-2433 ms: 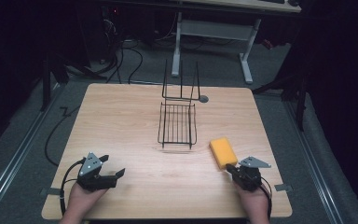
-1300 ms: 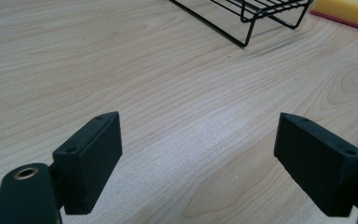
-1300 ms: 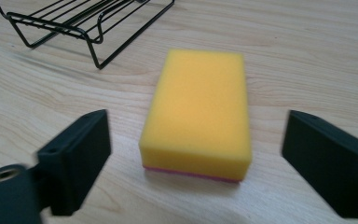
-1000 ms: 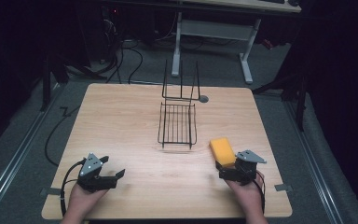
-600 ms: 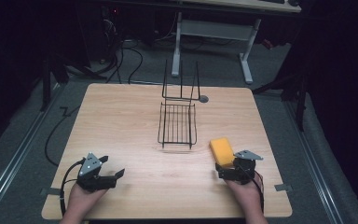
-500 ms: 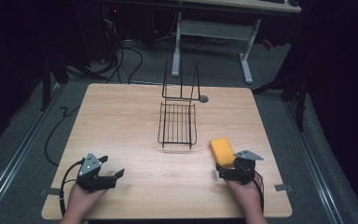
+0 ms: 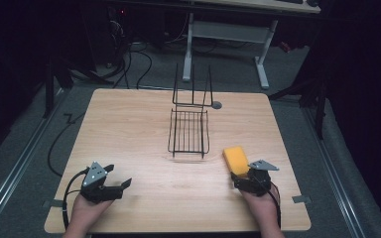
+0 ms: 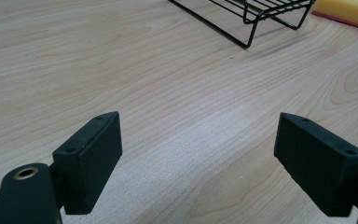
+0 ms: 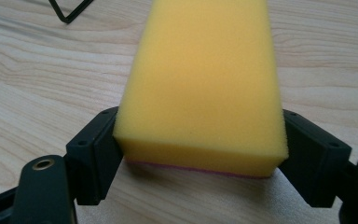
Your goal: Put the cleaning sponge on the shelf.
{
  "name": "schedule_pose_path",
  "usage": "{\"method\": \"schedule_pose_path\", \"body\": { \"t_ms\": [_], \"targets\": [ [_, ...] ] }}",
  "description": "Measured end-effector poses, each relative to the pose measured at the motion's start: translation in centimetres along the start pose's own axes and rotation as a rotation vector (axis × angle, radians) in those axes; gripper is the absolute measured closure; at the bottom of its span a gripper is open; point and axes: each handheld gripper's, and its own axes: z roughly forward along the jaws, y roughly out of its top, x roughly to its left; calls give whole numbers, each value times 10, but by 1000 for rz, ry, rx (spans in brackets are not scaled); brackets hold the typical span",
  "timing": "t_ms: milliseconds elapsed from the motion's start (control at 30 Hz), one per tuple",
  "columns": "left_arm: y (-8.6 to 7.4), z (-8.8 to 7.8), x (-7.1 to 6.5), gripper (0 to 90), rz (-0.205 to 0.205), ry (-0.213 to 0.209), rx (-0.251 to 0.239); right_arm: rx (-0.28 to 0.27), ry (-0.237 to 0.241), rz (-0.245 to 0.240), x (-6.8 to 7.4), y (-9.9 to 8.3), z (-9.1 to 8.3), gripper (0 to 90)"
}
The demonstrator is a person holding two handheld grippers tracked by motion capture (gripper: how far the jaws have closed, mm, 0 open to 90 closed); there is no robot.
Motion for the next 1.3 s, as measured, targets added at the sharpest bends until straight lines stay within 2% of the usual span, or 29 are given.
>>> {"method": "schedule_pose_path", "body": {
  "t_ms": [367, 433, 567, 867, 1100, 1300],
  "targets": [
    [4, 1, -1, 158, 12, -14, -30, -18, -19, -19, 0, -2, -5, 235],
    [3, 3, -1, 157, 13, -15, -16, -39, -28, -7, -2, -3, -9, 236],
    [2, 2, -1, 154, 8, -10, -10, -44, -35, 0, -4, -4, -10, 237],
    [0, -2, -1, 153, 10, -3, -9, -78, -45, 8, -5, -1, -13, 238],
    [1, 0, -2, 151, 17, -9, -6, -102, -32, 18, -6, 0, -16, 239],
    [0, 1, -4, 148, 27, -14, 2, -125, -20, 7, -1, 7, -19, 240]
  ]
}}
